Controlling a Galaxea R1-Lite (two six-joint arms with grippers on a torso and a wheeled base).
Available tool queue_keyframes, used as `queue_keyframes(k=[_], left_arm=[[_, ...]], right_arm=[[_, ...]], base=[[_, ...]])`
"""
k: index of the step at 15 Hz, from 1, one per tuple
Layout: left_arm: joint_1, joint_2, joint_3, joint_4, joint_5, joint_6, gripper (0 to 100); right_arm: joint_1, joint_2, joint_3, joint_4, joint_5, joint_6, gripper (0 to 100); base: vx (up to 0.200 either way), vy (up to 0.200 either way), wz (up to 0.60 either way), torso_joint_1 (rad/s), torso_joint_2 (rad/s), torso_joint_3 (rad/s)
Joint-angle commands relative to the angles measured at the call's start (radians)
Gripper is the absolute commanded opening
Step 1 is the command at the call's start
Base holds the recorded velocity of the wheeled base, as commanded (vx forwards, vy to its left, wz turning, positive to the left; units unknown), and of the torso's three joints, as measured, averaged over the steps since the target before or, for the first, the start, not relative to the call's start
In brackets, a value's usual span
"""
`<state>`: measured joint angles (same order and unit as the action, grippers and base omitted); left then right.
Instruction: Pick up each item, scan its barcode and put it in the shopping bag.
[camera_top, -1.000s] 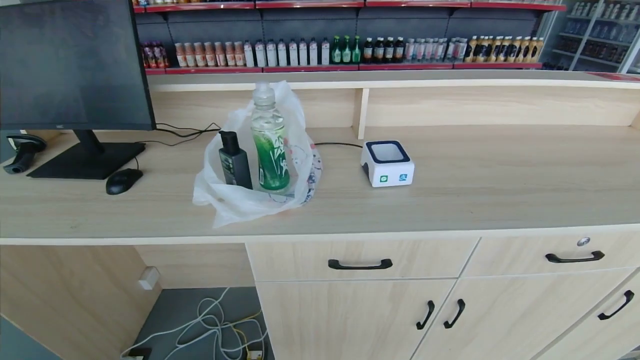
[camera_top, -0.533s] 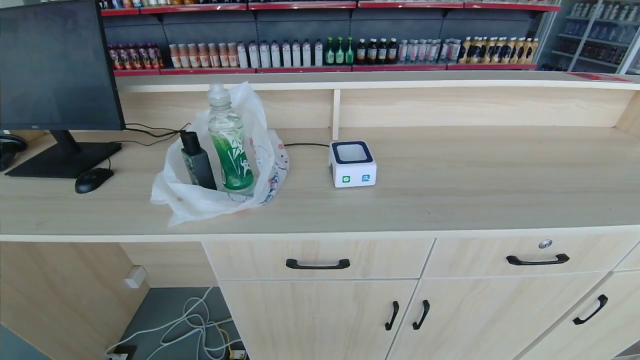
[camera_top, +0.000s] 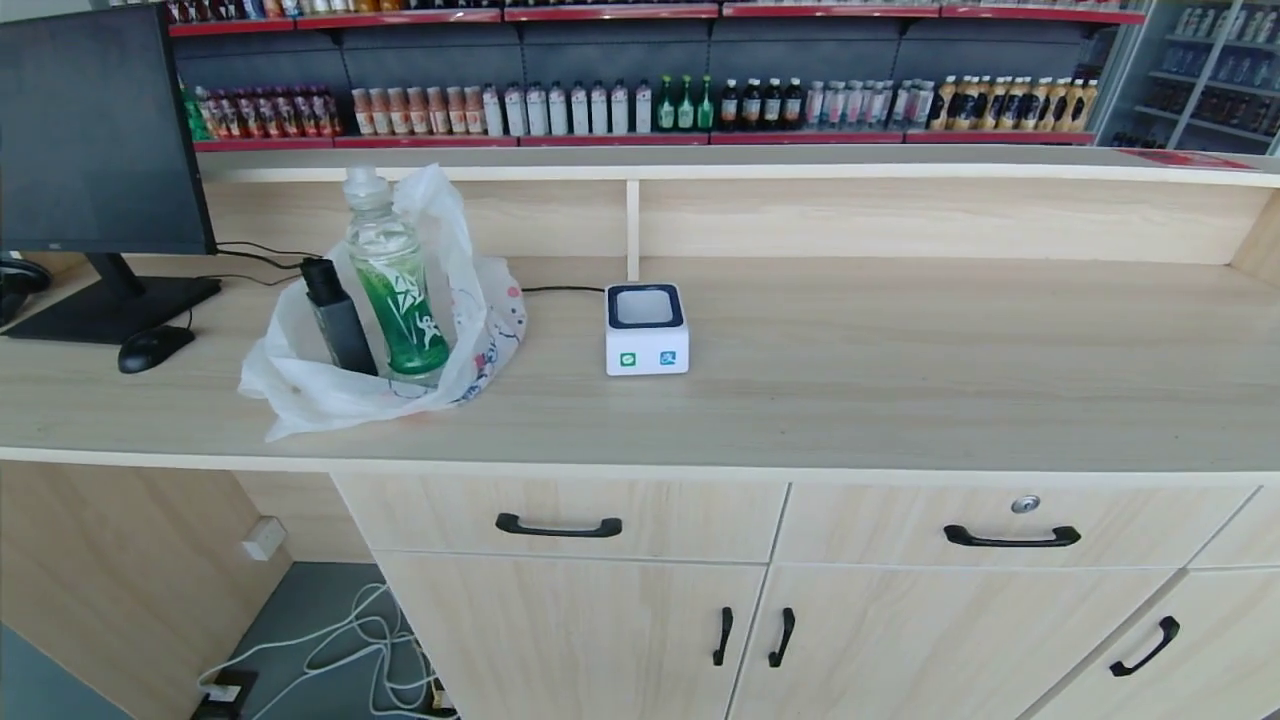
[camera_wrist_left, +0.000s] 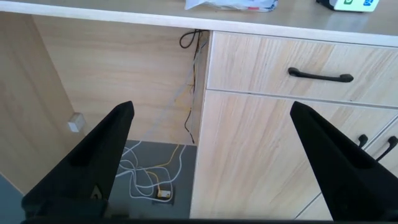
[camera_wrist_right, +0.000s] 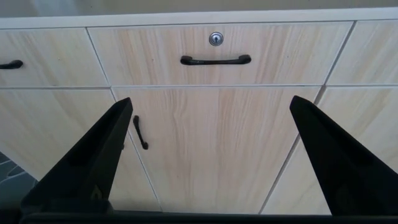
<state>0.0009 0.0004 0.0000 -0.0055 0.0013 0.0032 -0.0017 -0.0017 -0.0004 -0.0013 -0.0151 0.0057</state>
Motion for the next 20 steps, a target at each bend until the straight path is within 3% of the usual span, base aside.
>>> queue_keyframes(k=[1, 20], left_arm=[[-0.001, 0.001, 0.0, -0.001, 0.0, 0.001, 100], [0.001, 0.001, 0.0, -0.001, 0.0, -0.003, 100]], right_arm=[[0.0, 0.002, 0.0, 0.0, 0.0, 0.002, 100], [0.0, 0.002, 0.0, 0.0, 0.0, 0.01, 100]], base=[[0.0, 0.0, 0.0, 0.0, 0.0, 0.0], [-0.189, 0.0, 0.0, 0.0, 0.0, 0.003]])
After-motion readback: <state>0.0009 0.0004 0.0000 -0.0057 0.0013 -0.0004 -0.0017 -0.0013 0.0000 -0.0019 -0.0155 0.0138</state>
